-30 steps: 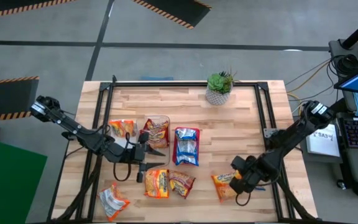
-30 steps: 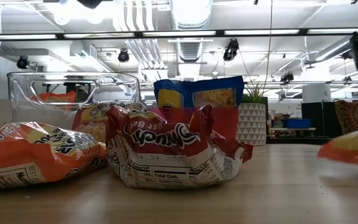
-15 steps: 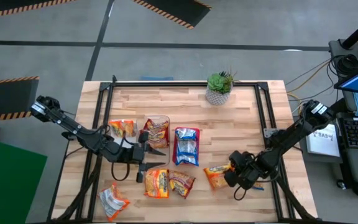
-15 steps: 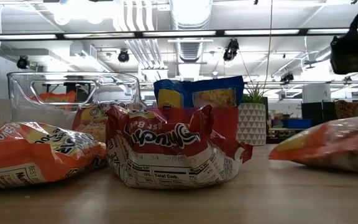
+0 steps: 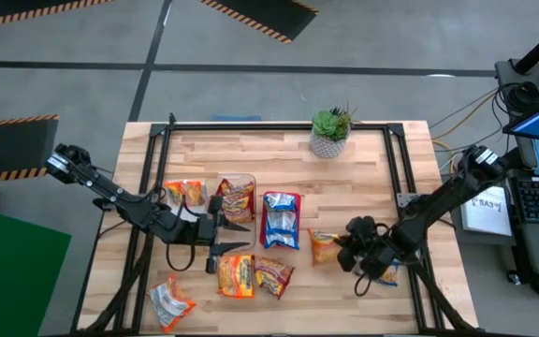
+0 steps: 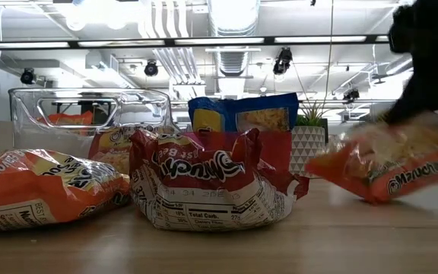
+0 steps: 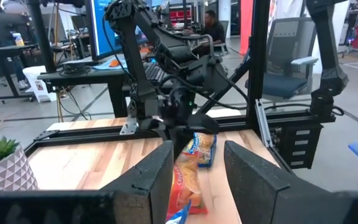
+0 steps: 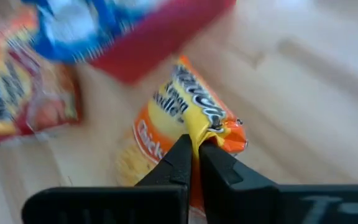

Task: Sort Maruchan noodles
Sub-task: Put the orange noodle pack into the white bin

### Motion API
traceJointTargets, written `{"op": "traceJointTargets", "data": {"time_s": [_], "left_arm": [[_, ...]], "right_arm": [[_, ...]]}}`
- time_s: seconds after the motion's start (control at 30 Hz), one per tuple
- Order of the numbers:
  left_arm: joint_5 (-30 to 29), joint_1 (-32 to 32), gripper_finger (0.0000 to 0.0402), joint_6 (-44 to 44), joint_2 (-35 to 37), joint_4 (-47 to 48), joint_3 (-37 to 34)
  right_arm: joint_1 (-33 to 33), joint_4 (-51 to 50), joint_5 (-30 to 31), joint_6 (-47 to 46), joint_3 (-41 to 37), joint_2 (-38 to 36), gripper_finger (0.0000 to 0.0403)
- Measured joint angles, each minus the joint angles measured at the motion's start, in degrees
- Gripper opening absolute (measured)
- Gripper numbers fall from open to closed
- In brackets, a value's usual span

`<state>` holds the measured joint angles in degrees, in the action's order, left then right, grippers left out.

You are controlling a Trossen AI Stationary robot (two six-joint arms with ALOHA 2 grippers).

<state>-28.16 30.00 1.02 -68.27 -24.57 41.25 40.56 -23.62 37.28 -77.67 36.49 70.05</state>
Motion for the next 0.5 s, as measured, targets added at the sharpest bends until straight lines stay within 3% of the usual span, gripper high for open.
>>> {"op": "traceJointTargets", "data": {"time_s": [0.27, 0.5], "left_arm": [[0.00, 0.00, 0.0127, 0.00, 0.00, -0.52, -0.02], [0.02, -0.54, 0.0129, 0.06, -0.18, -6.55, -0.04]], "right_arm": [[0.04, 0.27, 15.66, 13.96, -0.02, -6.92, 0.0008], [0.04, 5.00, 21.91, 29.63, -0.02, -9.49, 0.0008]]}}
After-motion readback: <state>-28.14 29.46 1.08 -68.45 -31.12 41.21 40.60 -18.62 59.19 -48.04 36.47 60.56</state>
